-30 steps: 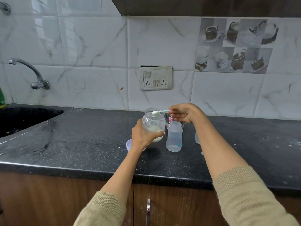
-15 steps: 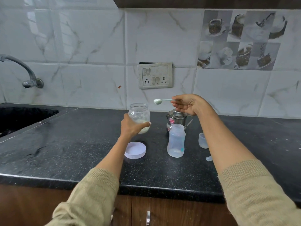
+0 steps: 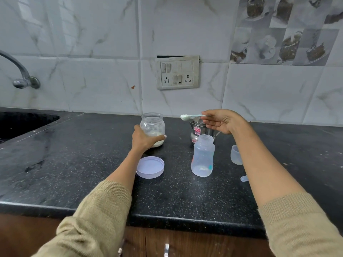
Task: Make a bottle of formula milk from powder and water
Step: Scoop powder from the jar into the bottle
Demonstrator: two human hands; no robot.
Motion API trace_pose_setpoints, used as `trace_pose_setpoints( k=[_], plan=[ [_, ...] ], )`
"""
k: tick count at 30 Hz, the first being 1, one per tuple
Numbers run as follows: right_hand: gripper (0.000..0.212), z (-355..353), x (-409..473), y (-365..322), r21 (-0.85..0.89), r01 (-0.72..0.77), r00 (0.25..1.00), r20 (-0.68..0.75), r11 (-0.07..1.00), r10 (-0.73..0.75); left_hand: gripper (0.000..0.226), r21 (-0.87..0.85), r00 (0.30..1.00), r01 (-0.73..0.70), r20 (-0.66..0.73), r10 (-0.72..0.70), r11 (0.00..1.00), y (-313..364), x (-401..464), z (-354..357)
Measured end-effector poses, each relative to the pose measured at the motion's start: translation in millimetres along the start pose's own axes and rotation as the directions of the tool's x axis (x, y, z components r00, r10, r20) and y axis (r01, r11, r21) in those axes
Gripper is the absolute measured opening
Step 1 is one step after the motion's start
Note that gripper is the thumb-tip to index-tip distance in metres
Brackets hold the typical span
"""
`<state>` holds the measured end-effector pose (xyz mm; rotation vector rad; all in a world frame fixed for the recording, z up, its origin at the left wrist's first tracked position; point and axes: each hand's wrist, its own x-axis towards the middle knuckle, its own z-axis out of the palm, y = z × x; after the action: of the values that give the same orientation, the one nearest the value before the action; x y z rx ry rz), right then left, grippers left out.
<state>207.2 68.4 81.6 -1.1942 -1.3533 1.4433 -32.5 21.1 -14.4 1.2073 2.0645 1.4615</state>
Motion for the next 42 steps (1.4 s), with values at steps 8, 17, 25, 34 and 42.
trace_pose_setpoints(
  k=[8, 17, 25, 34, 42],
  plan=[
    [0.004, -10, -16, -3, 0.007, 0.0, 1.0, -0.004, 1.0, 0.0, 0.134, -0.106, 0.99, -0.093, -0.116, 0.081, 0.99, 16, -24, -9],
    [0.01, -35, -77, -12, 0.033, 0.046, 0.998, -0.048, 0.998, -0.044, 0.108, -0.298, 0.949, -0.316, -0.11, 0.297, 0.901, 57, -124, 6],
    [0.01, -53, -108, 0, 0.029, 0.041, 0.997, -0.072, 0.999, -0.039, 0.112, -0.196, 0.933, -0.213, 0.249, 0.259, 0.957, 70, -170, 38],
    [0.01, -53, -100, 17, -0.016, -0.014, 0.996, -0.09, 1.0, 0.012, 0.06, -0.213, 0.956, -0.234, 0.126, 0.264, 0.949, 54, -165, 57],
    [0.005, -47, -92, 18, -0.079, -0.025, 0.995, -0.099, 0.997, 0.018, 0.062, -0.213, 0.949, -0.272, 0.105, 0.299, 0.939, 49, -162, 60]
  ],
)
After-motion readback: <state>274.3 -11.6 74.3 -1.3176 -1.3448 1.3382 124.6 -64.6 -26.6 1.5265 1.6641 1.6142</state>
